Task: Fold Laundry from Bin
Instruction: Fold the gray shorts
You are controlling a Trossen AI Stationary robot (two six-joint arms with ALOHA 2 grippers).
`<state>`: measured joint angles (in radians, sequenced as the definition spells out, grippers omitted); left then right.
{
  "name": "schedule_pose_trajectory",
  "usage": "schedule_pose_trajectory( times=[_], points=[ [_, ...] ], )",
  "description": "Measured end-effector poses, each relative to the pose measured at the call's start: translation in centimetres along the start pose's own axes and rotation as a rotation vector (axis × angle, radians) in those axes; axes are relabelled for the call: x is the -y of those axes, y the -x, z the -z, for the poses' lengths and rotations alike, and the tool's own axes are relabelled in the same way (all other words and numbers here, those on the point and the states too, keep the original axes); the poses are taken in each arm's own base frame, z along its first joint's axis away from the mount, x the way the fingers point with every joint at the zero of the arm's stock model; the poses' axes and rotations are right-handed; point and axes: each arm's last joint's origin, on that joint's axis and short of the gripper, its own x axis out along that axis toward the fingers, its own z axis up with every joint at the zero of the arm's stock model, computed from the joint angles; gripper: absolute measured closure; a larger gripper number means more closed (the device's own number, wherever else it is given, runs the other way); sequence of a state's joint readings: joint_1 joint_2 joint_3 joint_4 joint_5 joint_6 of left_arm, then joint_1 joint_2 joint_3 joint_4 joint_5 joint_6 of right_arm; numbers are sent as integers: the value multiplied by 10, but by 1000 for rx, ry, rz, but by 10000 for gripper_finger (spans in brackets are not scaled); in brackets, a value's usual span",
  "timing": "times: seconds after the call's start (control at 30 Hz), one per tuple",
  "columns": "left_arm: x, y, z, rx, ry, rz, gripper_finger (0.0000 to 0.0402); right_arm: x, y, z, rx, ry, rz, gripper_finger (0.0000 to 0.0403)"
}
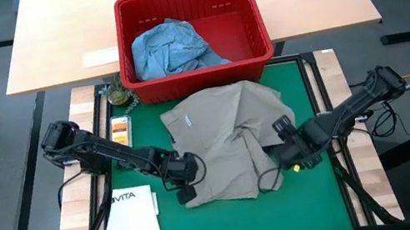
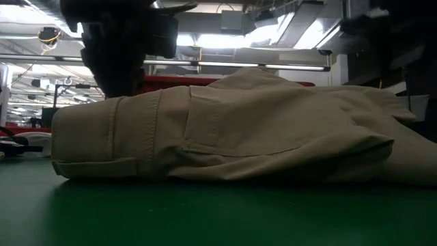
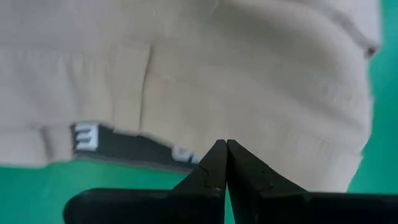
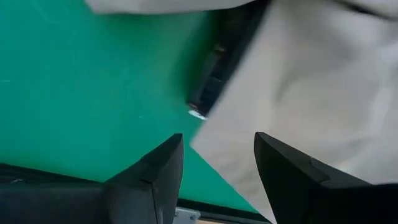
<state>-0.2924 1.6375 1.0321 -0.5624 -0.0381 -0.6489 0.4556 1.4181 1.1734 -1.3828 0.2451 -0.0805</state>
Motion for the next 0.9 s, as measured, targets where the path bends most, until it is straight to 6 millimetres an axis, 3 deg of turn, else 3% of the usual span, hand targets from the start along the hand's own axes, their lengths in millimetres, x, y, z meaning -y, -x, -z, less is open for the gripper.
schedule_pose_trajectory(
  times=[0.23, 0.73, 0.9],
  points=[
    [1, -5, -3, 75, 11, 54, 398, -19, -30, 1, -14, 30, 15, 205],
    [1, -5, -5, 112, 14, 44, 397, -23, -60, 13, -91, -55, 105, 206],
    [2, -5, -6, 121, 15, 51, 400, -21, -60, 13, -89, -51, 184, 245]
  ],
)
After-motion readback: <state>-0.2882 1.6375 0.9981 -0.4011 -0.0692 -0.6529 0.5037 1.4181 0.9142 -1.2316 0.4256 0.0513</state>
